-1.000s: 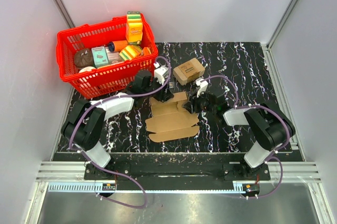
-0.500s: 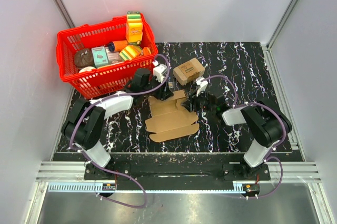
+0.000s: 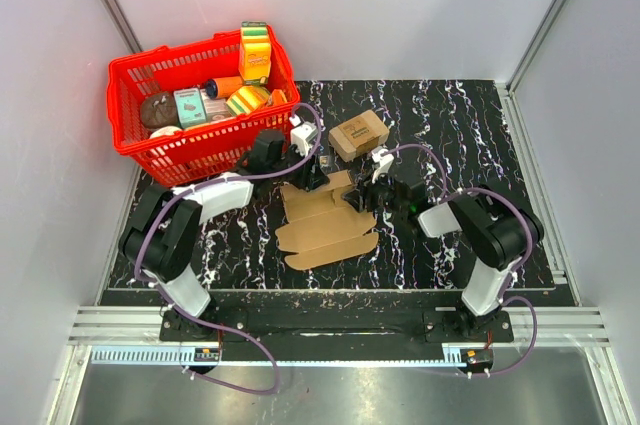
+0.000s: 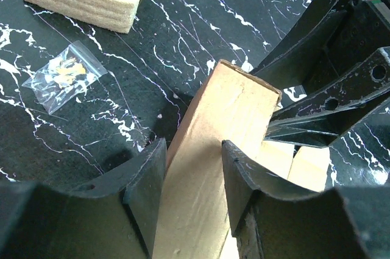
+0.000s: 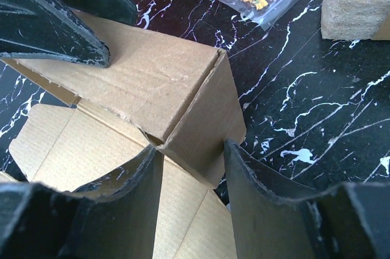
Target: Fold the paper box
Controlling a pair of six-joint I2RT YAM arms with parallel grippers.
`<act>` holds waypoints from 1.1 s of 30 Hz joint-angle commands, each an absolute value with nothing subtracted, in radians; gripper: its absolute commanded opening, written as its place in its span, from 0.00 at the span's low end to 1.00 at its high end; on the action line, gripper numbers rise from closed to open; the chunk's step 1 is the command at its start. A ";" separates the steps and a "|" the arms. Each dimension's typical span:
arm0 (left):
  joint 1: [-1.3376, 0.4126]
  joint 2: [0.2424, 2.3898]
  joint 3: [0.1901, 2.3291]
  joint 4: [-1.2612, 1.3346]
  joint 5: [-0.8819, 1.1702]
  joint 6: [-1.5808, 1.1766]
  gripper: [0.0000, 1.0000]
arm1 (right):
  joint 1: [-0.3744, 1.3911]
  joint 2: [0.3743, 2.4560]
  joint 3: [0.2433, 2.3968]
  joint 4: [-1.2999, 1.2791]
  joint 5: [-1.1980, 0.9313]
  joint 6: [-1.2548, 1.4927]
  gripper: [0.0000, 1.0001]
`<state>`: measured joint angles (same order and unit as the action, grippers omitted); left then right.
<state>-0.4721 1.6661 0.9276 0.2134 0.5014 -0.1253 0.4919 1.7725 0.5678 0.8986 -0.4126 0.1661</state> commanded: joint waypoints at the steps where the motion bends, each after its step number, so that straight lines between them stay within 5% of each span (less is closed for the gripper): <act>1: -0.466 1.678 0.962 0.264 0.540 -0.130 0.46 | 0.502 1.805 0.587 1.005 -0.439 0.175 0.49; 33: -0.465 1.707 0.939 0.285 0.604 -0.164 0.45 | 0.505 1.973 0.618 1.327 -0.446 0.222 0.42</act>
